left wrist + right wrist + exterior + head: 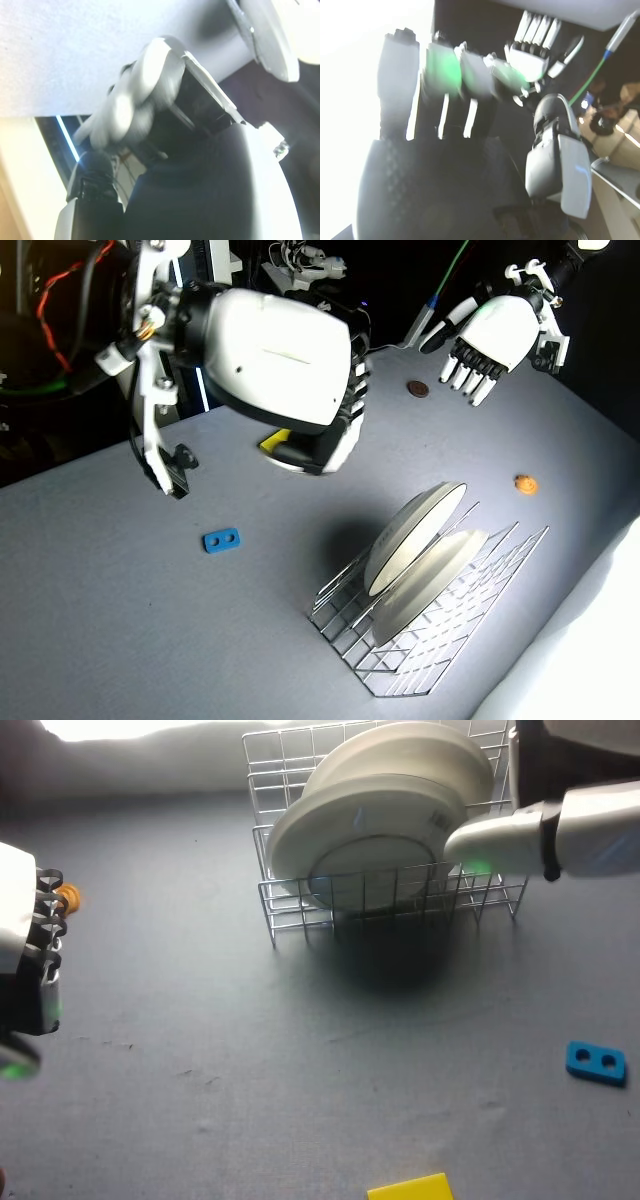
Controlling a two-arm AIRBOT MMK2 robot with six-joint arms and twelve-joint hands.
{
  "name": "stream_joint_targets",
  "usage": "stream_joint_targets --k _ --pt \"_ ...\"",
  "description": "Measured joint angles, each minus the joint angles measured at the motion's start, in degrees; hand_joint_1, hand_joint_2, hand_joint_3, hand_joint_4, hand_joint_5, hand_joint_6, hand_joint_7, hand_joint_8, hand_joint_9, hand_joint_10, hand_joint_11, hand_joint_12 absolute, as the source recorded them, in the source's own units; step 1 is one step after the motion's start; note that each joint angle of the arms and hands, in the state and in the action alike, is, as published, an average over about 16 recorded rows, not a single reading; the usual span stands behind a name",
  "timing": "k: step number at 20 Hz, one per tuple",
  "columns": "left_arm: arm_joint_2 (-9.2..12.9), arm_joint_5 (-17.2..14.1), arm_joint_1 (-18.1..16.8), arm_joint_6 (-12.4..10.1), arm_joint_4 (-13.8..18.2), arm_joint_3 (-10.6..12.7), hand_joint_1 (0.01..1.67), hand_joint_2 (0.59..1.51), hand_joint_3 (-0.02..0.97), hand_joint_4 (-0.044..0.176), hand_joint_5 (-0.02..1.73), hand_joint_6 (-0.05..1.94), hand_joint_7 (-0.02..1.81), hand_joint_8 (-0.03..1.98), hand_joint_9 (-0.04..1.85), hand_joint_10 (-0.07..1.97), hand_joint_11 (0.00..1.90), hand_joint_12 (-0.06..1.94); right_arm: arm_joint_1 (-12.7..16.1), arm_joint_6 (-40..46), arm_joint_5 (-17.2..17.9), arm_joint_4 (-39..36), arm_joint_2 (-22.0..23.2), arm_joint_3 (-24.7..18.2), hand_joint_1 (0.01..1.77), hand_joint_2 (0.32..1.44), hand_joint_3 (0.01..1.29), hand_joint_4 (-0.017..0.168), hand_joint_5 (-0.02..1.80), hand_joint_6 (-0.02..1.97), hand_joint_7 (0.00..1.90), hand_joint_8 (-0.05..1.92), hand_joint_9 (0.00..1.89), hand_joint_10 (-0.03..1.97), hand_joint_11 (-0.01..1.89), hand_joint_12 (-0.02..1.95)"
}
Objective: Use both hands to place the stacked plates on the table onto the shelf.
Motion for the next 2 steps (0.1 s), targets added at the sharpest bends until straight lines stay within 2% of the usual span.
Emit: stream_joint_targets --k 2 --pt "0.07 -0.07 -0.02 0.0 0.09 -0.14 0.15 1.326 0.016 0.096 1.16 1.72 1.29 1.83 1.29 1.84 1.17 1.9 -0.77 -2.31 0.95 1.72 0.12 -0.02 0.18 1.17 0.01 0.015 1.23 1.76 1.32 1.81 1.37 1.84 1.4 1.92"
